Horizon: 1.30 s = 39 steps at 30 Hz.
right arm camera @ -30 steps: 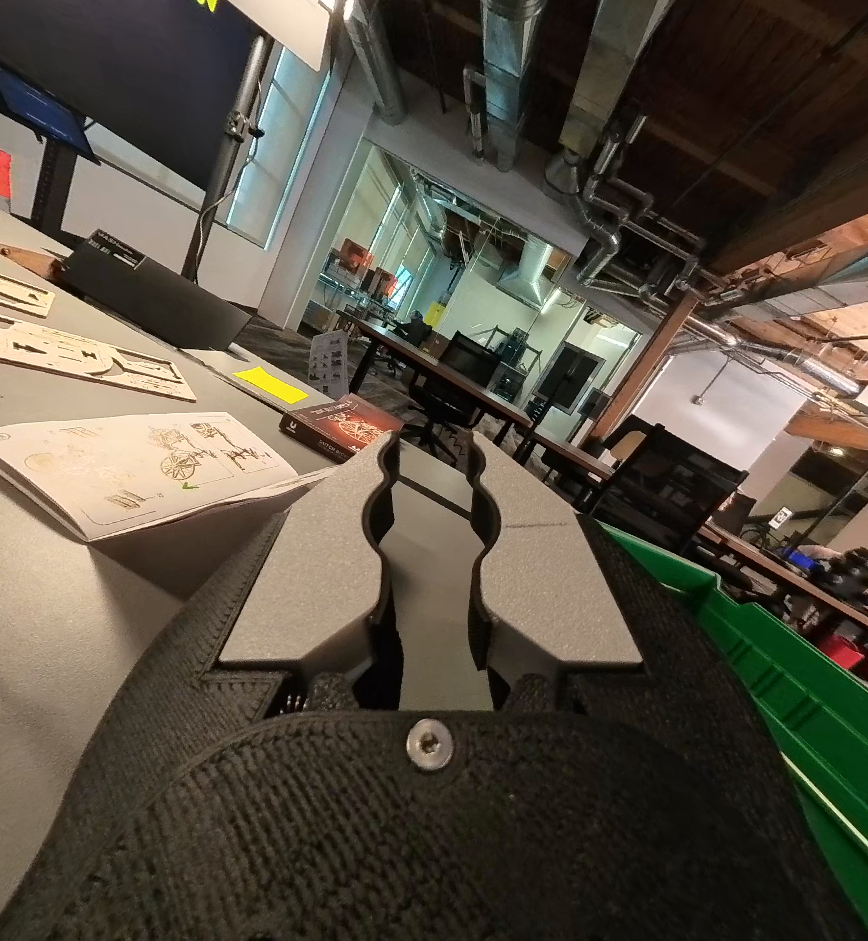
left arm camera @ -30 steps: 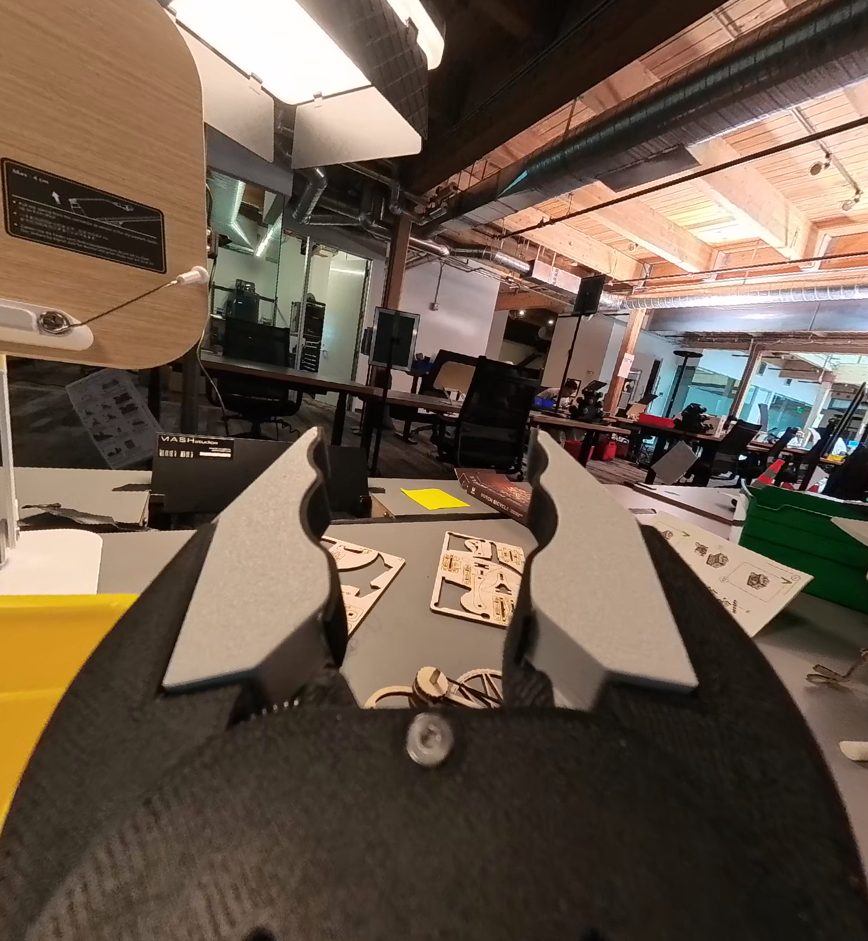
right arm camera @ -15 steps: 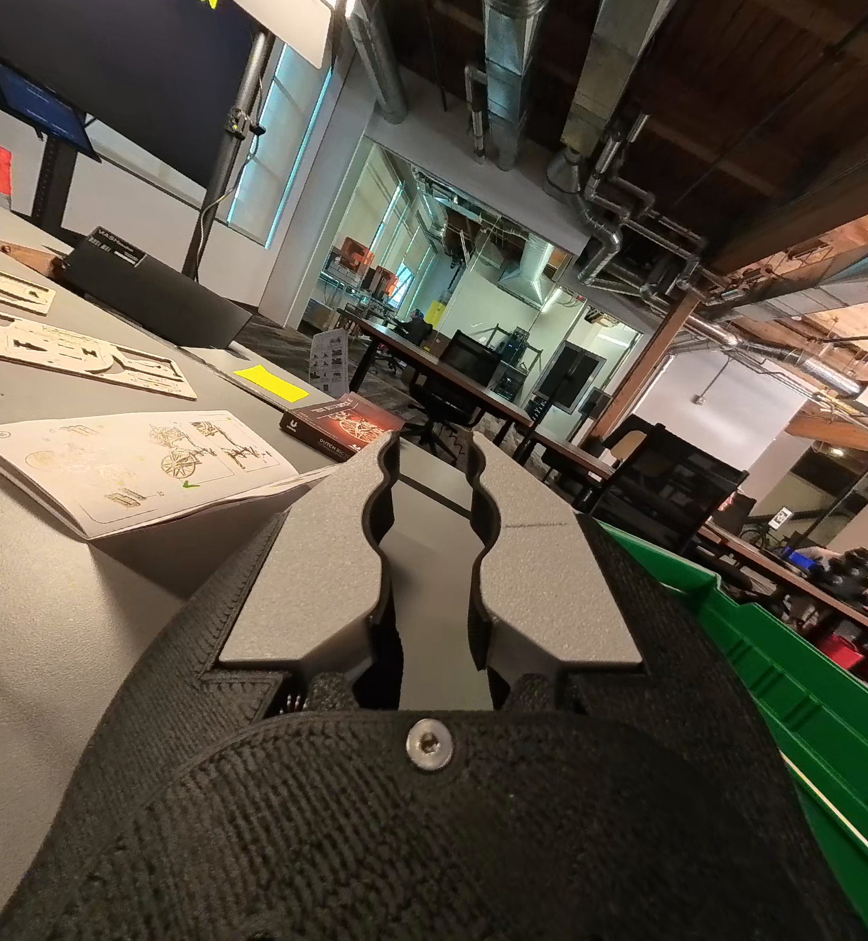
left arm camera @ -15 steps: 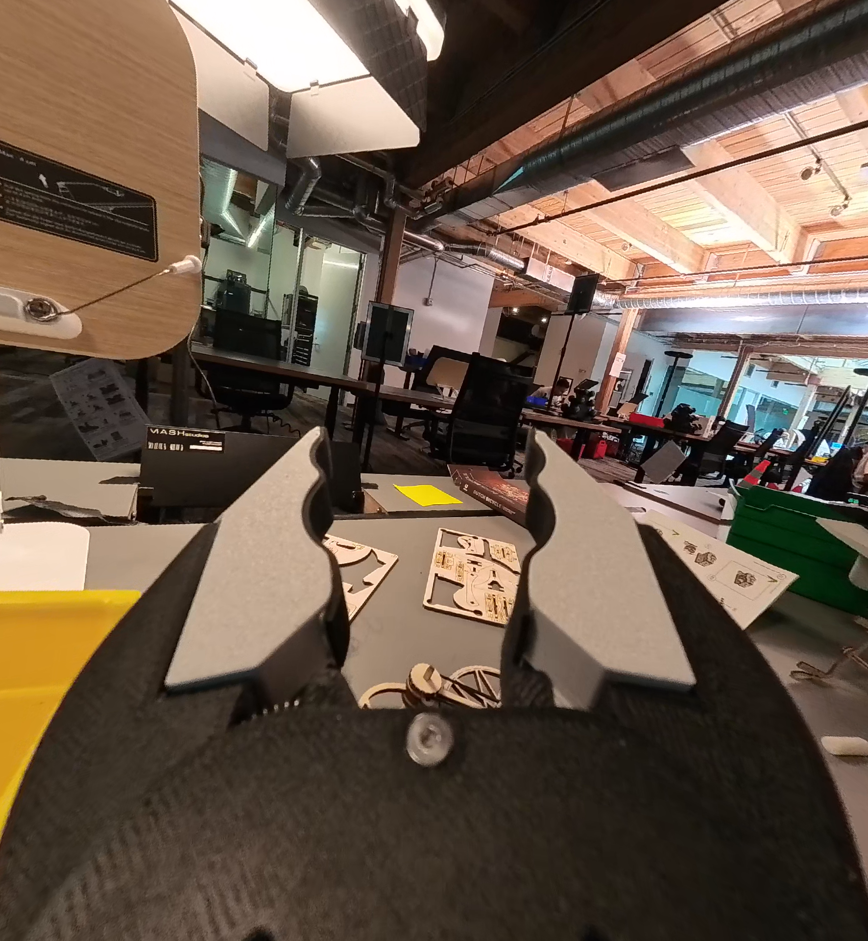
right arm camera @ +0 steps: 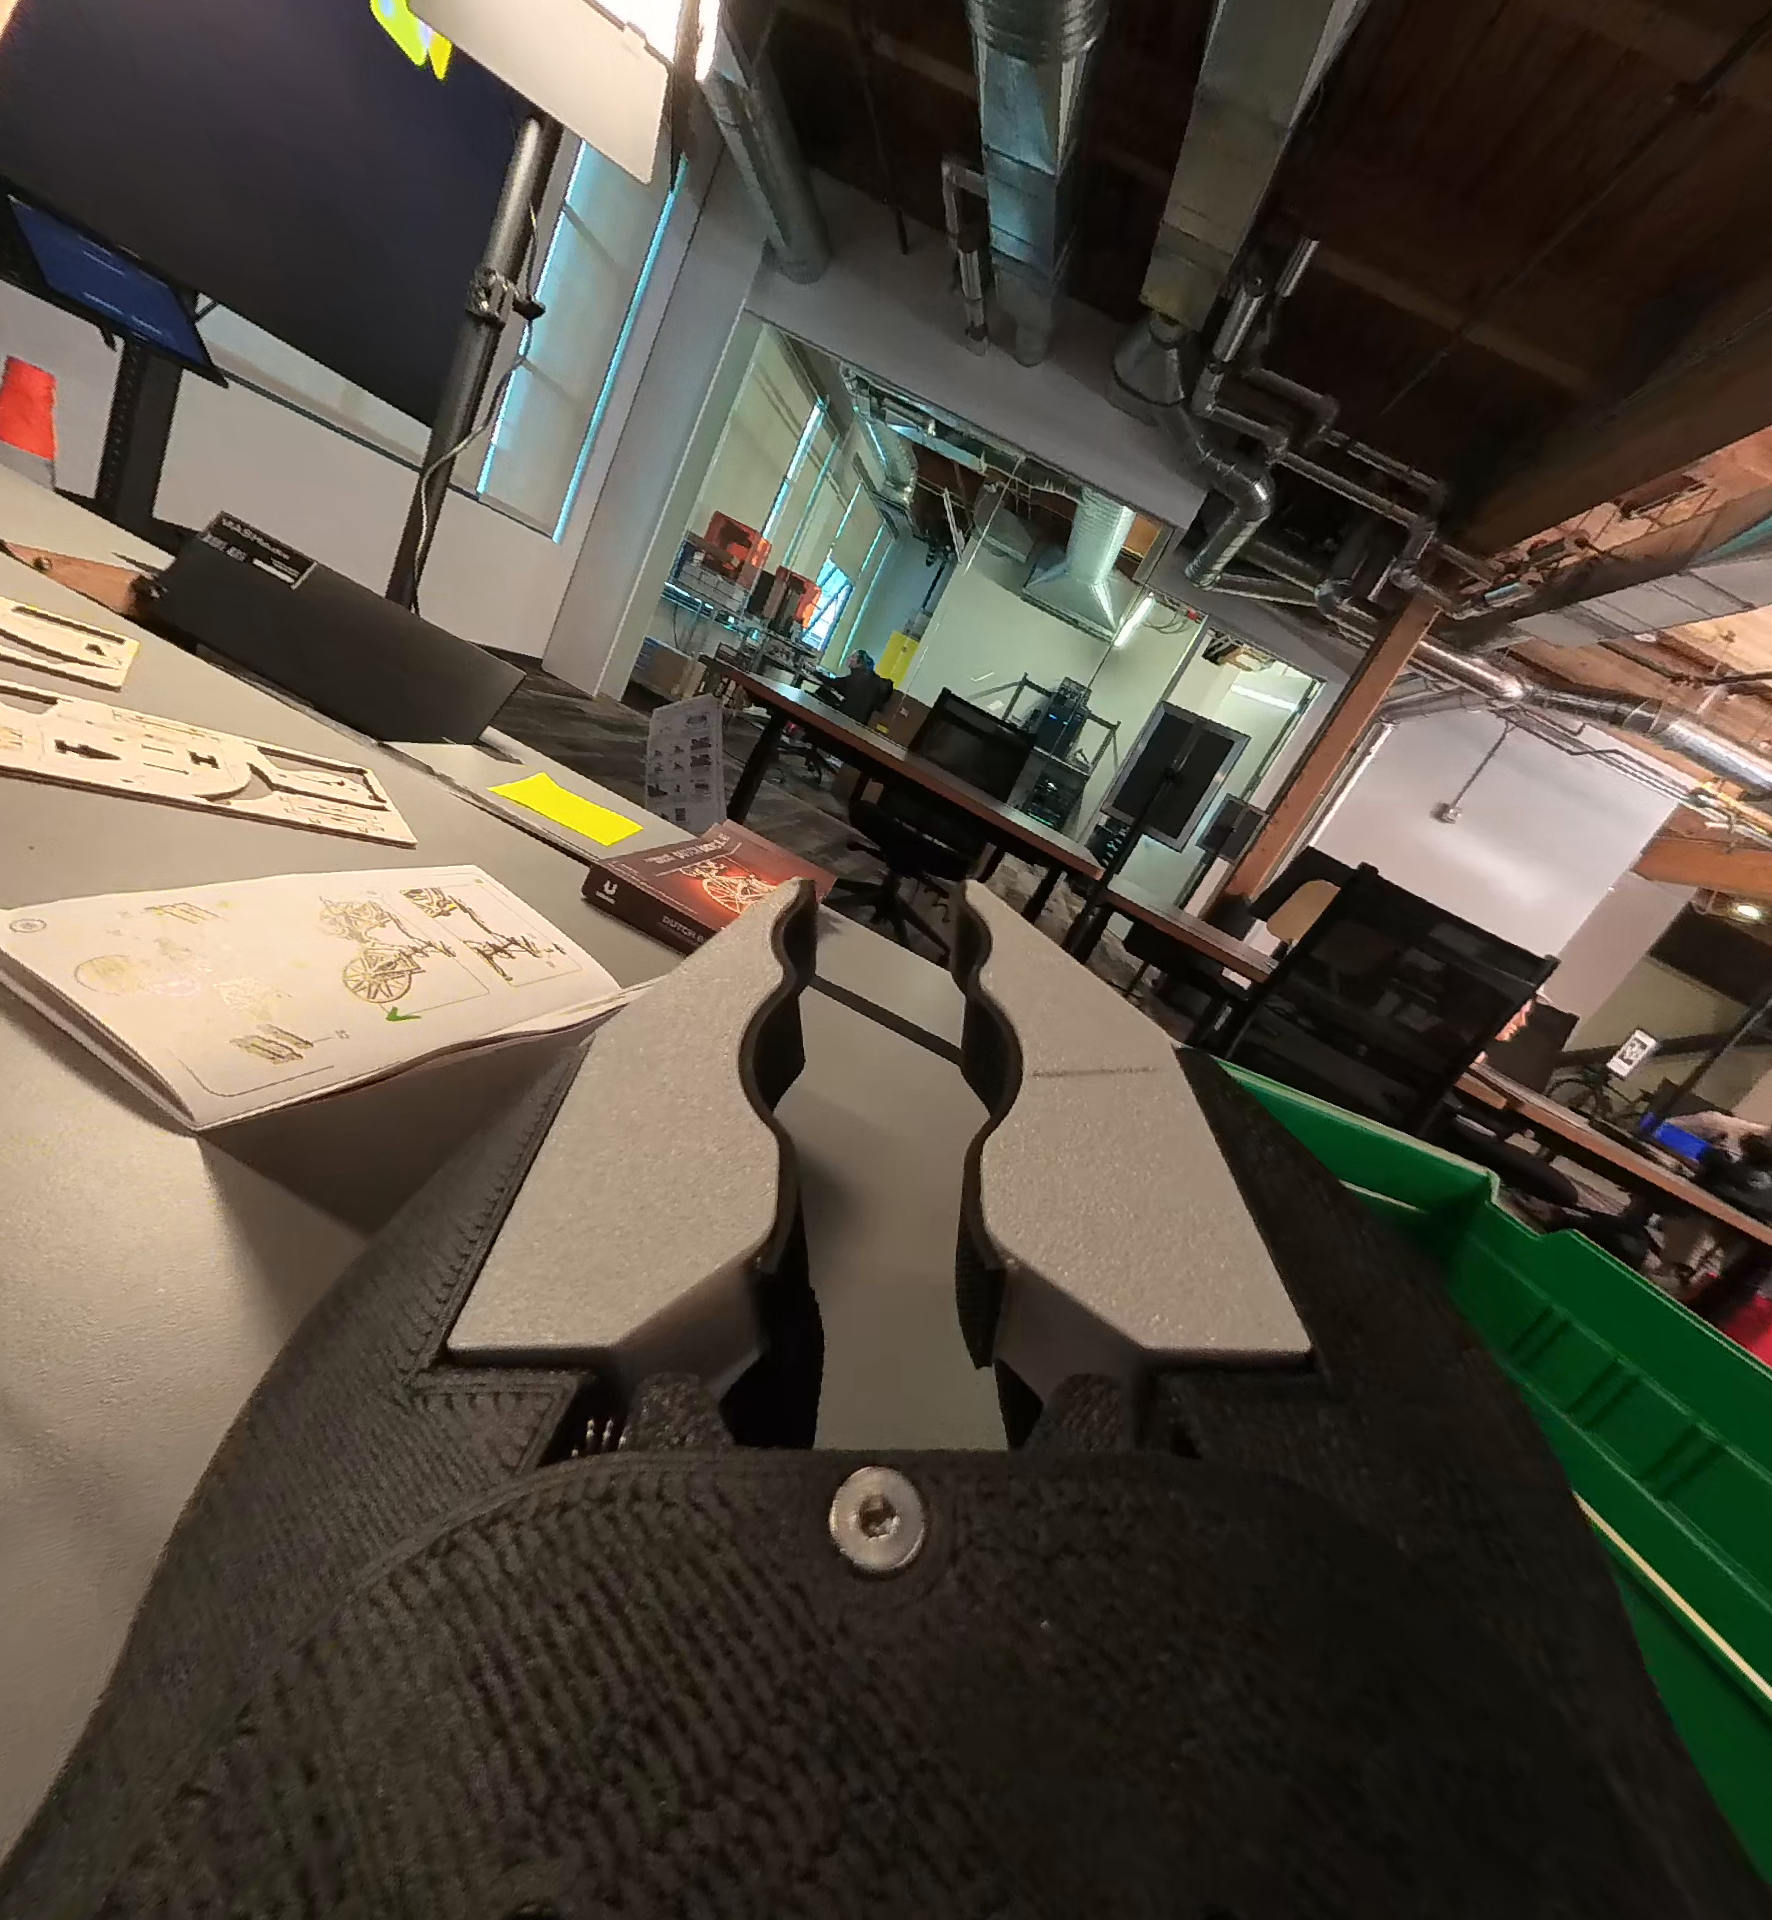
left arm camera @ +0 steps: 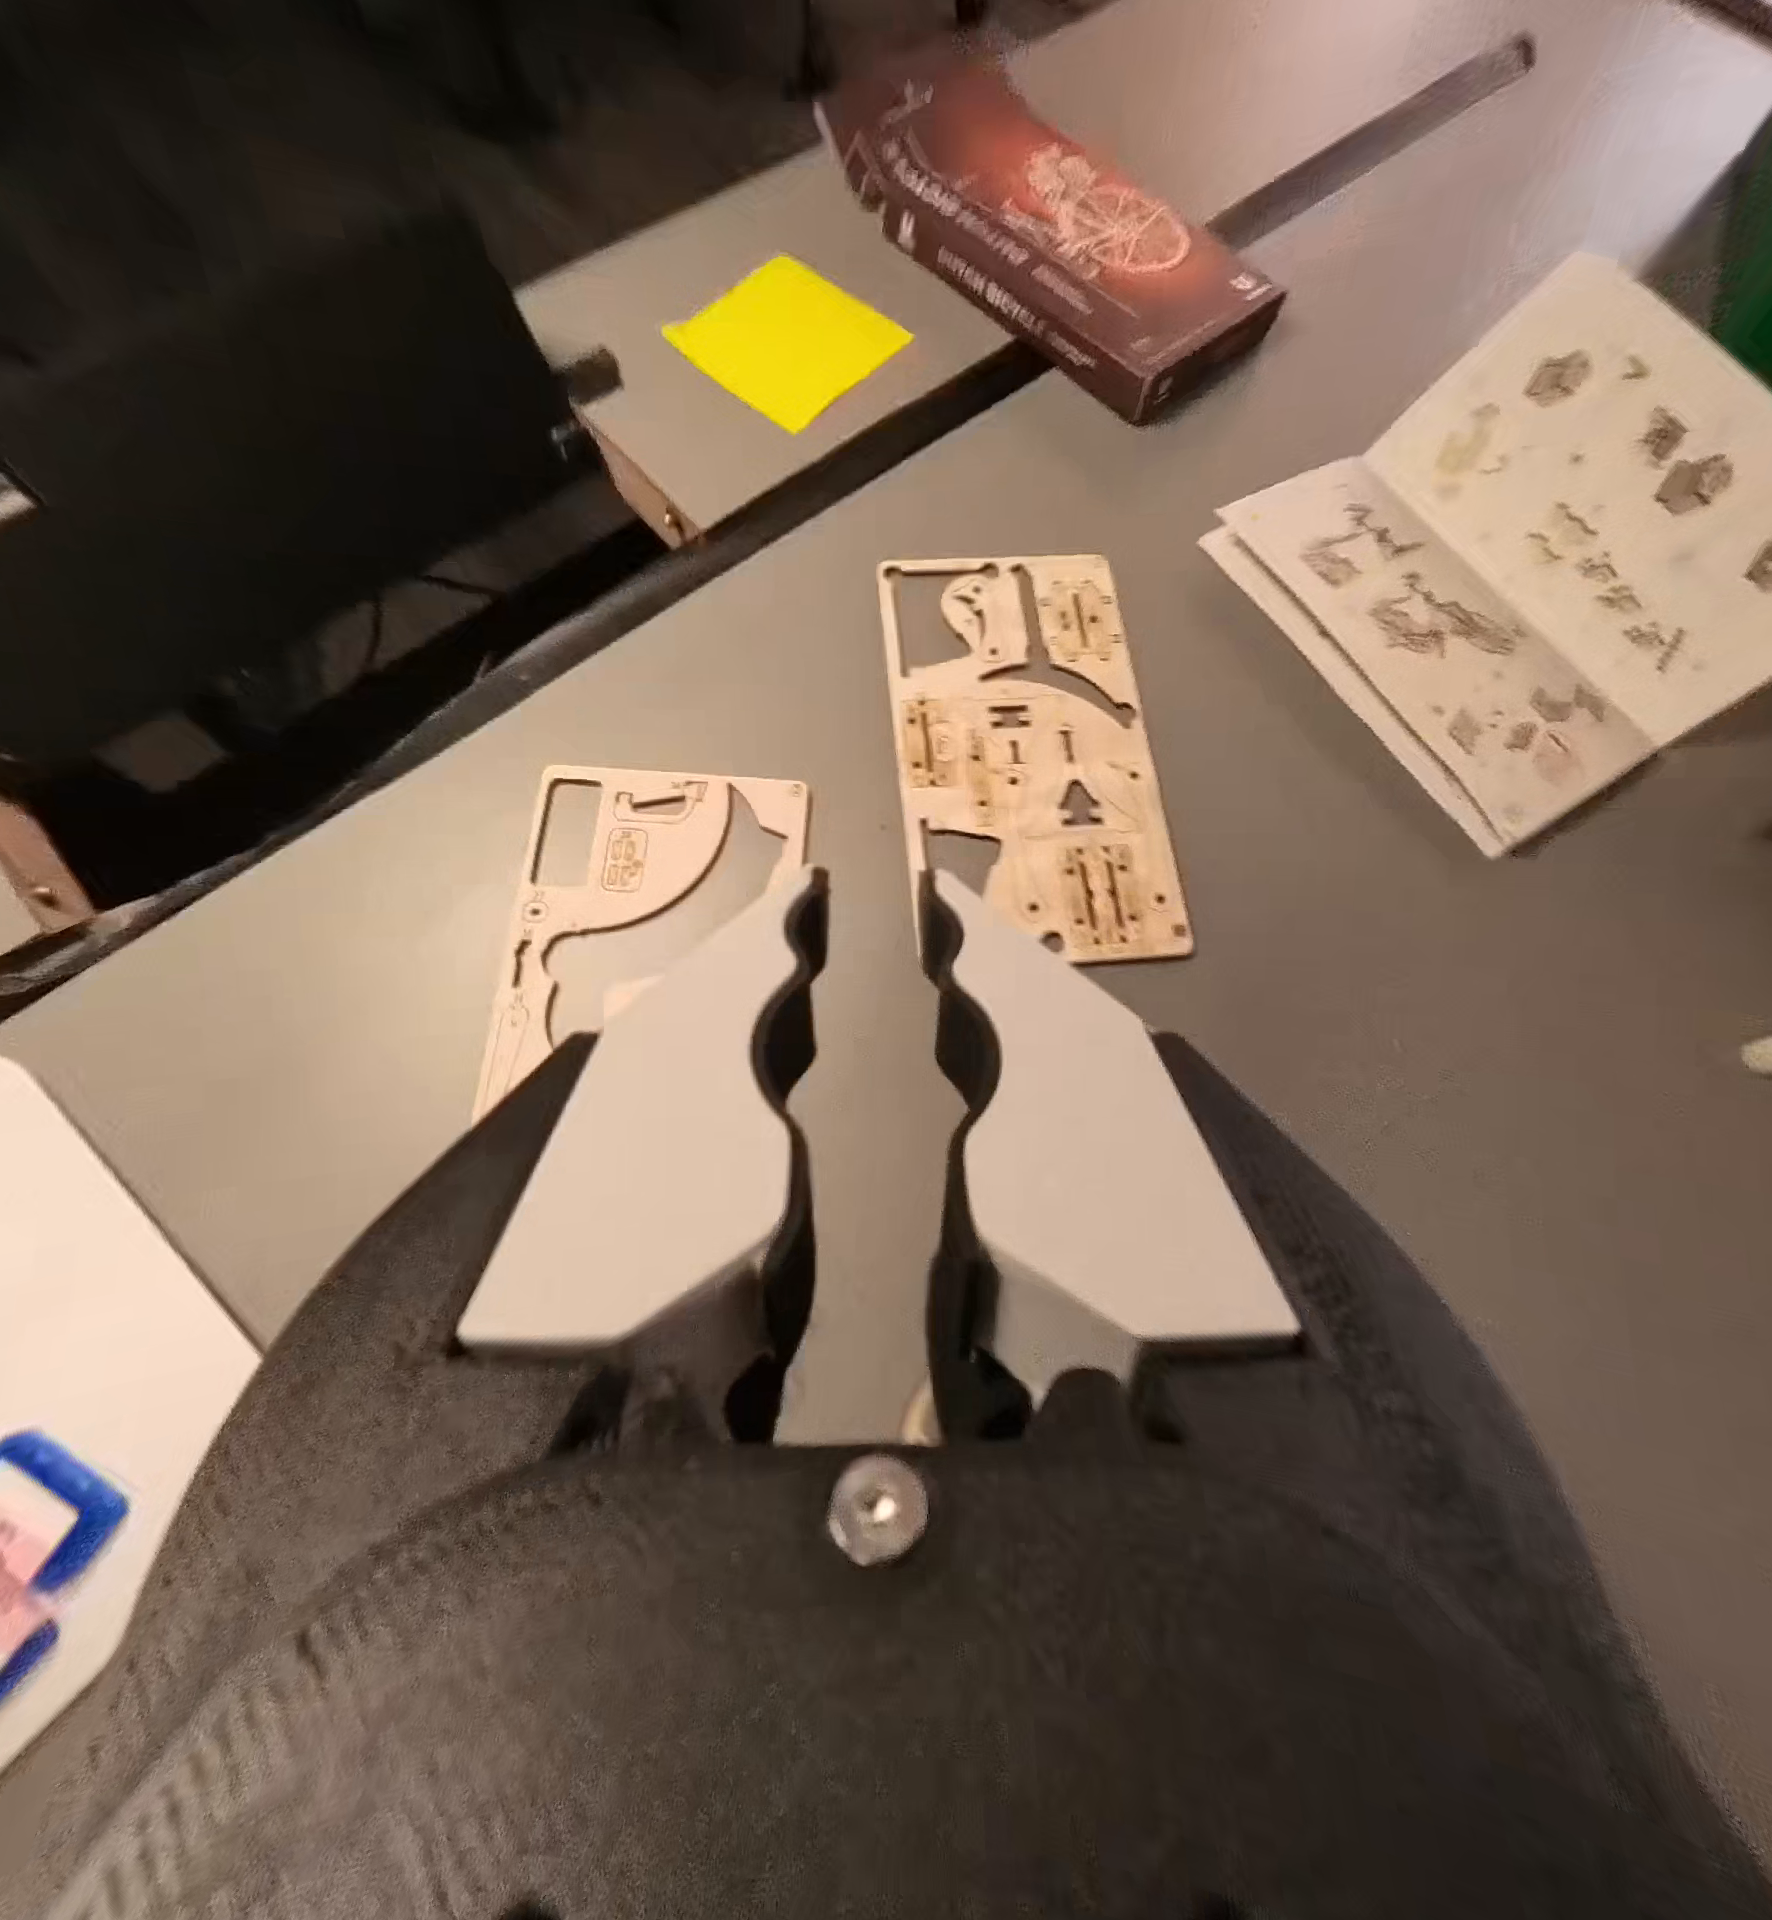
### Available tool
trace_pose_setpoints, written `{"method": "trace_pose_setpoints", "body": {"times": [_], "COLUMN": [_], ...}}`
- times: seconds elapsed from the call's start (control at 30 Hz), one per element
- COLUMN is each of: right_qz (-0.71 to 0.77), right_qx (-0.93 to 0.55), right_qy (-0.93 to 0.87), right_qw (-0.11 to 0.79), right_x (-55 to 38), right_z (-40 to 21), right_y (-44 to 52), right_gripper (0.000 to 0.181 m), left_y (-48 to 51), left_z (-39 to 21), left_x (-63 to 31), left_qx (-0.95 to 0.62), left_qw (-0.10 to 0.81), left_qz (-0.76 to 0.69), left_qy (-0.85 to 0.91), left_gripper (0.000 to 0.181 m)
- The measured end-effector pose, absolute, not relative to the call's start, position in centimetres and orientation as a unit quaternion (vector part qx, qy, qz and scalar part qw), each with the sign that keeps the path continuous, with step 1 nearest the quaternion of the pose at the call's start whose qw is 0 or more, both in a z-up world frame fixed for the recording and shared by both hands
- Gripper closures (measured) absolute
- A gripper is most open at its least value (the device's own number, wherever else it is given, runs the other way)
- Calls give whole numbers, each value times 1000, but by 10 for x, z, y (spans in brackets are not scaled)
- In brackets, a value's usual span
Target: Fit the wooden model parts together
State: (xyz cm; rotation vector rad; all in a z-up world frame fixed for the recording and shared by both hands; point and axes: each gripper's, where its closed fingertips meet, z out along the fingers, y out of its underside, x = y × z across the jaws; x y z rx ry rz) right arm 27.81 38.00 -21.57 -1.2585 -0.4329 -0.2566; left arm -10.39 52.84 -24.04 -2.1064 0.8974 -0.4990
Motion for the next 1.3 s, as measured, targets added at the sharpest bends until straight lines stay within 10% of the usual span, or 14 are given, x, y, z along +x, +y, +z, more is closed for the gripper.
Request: {"method": "trace_pose_setpoints", "body": {"times": [0.3,0.7,1.03,1.2,1.3], "right_qz": [-99,-99,73,216,299], "right_qx": [-581,-576,-568,-648,-665], "right_qy": [-186,-199,-209,-181,-152], "right_qw": [786,787,792,707,667], "right_x": [282,276,158,51,19], "right_z": [-213,-210,-134,-152,-173], "right_y": [378,376,332,365,386], "right_gripper": [158,157,155,108,116], "left_y": [606,603,537,461,430], "left_z": [-330,-350,-194,-141,-133], "left_x": [-150,-168,-66,-12,5], "left_qx": [-935,-926,-790,-716,-702], "left_qw": [152,122,460,529,521], "left_qz": [-110,-38,-180,-259,-308], "left_qy": [299,355,362,375,374], "left_gripper": [144,168,170,170,171]}}
